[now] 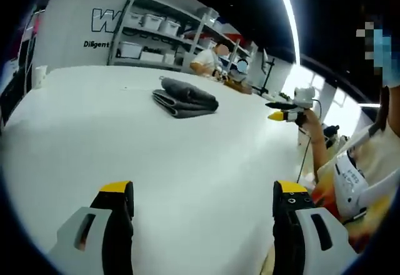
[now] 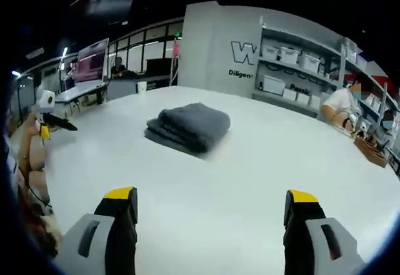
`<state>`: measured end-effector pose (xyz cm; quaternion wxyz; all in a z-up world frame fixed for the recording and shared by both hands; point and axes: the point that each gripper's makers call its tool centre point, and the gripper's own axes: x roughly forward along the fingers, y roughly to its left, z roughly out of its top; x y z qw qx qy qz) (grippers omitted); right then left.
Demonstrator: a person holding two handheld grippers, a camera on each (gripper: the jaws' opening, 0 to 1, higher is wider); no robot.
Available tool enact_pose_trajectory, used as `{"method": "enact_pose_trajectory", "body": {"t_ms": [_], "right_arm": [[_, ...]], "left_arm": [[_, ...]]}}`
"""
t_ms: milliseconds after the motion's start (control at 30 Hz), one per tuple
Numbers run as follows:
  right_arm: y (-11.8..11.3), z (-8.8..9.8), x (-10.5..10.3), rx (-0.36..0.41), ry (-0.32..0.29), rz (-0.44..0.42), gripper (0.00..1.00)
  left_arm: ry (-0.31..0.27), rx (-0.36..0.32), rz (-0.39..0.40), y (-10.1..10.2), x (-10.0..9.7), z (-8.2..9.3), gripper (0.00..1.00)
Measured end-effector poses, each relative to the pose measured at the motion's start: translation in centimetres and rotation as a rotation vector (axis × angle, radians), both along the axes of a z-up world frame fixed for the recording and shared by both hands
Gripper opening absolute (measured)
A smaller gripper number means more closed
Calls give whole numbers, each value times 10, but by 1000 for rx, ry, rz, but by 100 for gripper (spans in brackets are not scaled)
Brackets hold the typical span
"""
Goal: Open the folded towel by lifting each exposed corner and separating the folded layers until the towel lies flat within the target outline without major curled edges
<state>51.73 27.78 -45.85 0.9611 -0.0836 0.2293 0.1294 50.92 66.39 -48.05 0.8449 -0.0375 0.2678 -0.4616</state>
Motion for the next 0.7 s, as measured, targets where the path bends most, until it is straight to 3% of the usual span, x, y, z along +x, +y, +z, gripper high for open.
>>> {"method": "enact_pose_trajectory", "body": {"t_ms": [200, 433, 533, 700], "right_arm": [[10, -9, -11, 8, 40, 55, 99], [5, -17, -12, 18, 43, 50, 99], [1, -24, -14, 6, 73, 52, 99], [0, -21, -15, 28, 66, 57, 99]], "left_arm": [[4, 27, -26, -7, -2, -6, 91], [12, 15, -23, -10, -1, -5, 91], [7, 15, -21, -11, 1, -3, 90], [6, 8, -22, -14, 2, -1, 90]]}}
